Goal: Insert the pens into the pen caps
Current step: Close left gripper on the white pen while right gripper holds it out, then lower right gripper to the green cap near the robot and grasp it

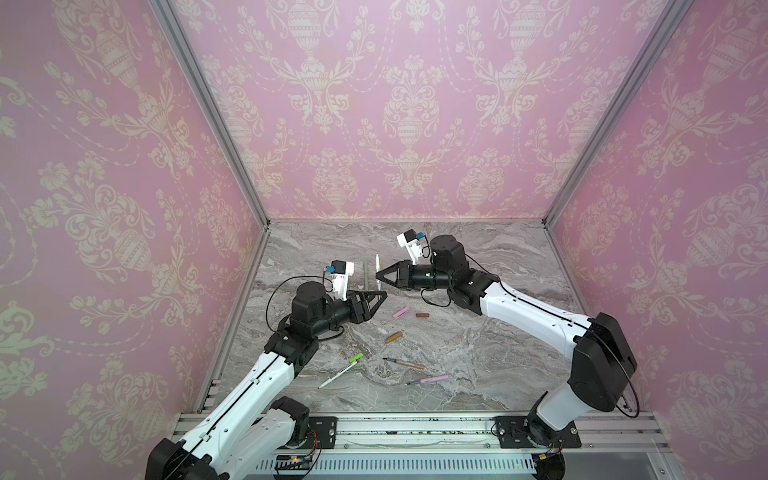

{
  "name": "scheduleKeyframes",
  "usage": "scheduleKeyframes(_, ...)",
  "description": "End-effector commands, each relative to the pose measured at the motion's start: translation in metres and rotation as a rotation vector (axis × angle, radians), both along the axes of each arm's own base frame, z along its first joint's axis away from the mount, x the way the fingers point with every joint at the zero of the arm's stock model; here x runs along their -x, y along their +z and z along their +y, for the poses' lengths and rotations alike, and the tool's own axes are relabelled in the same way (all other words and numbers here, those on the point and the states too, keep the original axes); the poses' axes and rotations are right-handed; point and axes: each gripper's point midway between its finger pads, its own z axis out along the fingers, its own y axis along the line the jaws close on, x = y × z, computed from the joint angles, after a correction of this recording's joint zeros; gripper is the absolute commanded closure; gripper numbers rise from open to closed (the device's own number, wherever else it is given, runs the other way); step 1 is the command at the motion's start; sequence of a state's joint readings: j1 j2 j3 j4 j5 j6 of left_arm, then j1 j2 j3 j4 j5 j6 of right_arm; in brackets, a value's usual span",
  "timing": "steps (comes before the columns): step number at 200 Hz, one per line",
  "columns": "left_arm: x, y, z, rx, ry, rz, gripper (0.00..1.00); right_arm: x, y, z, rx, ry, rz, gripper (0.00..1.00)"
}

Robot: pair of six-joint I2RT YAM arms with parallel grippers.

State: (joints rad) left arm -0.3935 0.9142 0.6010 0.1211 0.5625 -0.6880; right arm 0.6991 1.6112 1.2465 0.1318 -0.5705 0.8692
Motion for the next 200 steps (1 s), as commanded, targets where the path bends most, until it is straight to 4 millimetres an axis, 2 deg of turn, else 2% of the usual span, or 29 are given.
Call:
scheduleKeyframes(1, -0.008, 0.019, 0.0, 0.038, 0.02, -0.044, 0.47, 0.011, 0.02, 0.0, -0.051, 0.028, -0.028, 1.0)
scheduleKeyframes(44, -0.01, 0.017, 0.0, 0.041, 0.027, -0.033, 0.67, 0.013, 0.022, 0.0, -0.067, 0.028, -0.032, 1.0)
scheduleKeyframes(98, -0.01, 0.015, 0.004, 0.027, 0.051, -0.031, 0.99, 0.013, 0.019, -0.001, -0.046, 0.029, -0.034, 1.0)
scheduleKeyframes(119, -0.009, 0.011, 0.011, 0.004, 0.084, -0.033, 1.0, 0.013, 0.018, -0.002, -0.017, 0.031, -0.044, 0.92)
scheduleKeyframes(125, -0.008, 0.009, 0.015, -0.012, 0.103, -0.03, 1.0, 0.013, 0.018, -0.003, -0.002, 0.03, -0.05, 0.85)
scheduleKeyframes(141, -0.009, 0.0, 0.035, -0.101, 0.205, -0.015, 1.0, 0.014, 0.011, -0.006, 0.075, 0.023, -0.058, 0.66)
scheduleKeyframes(158, -0.008, -0.011, 0.079, -0.264, 0.403, 0.003, 1.0, 0.018, -0.007, -0.009, 0.215, 0.013, -0.047, 0.54)
scheduleKeyframes(182, 0.009, -0.016, 0.15, -0.501, 0.685, 0.015, 1.0, 0.035, -0.042, -0.009, 0.438, 0.046, -0.03, 0.48)
scheduleKeyframes(200, 0.024, -0.011, 0.178, -0.588, 0.78, -0.011, 1.0, 0.055, -0.073, -0.001, 0.565, 0.112, -0.016, 0.46)
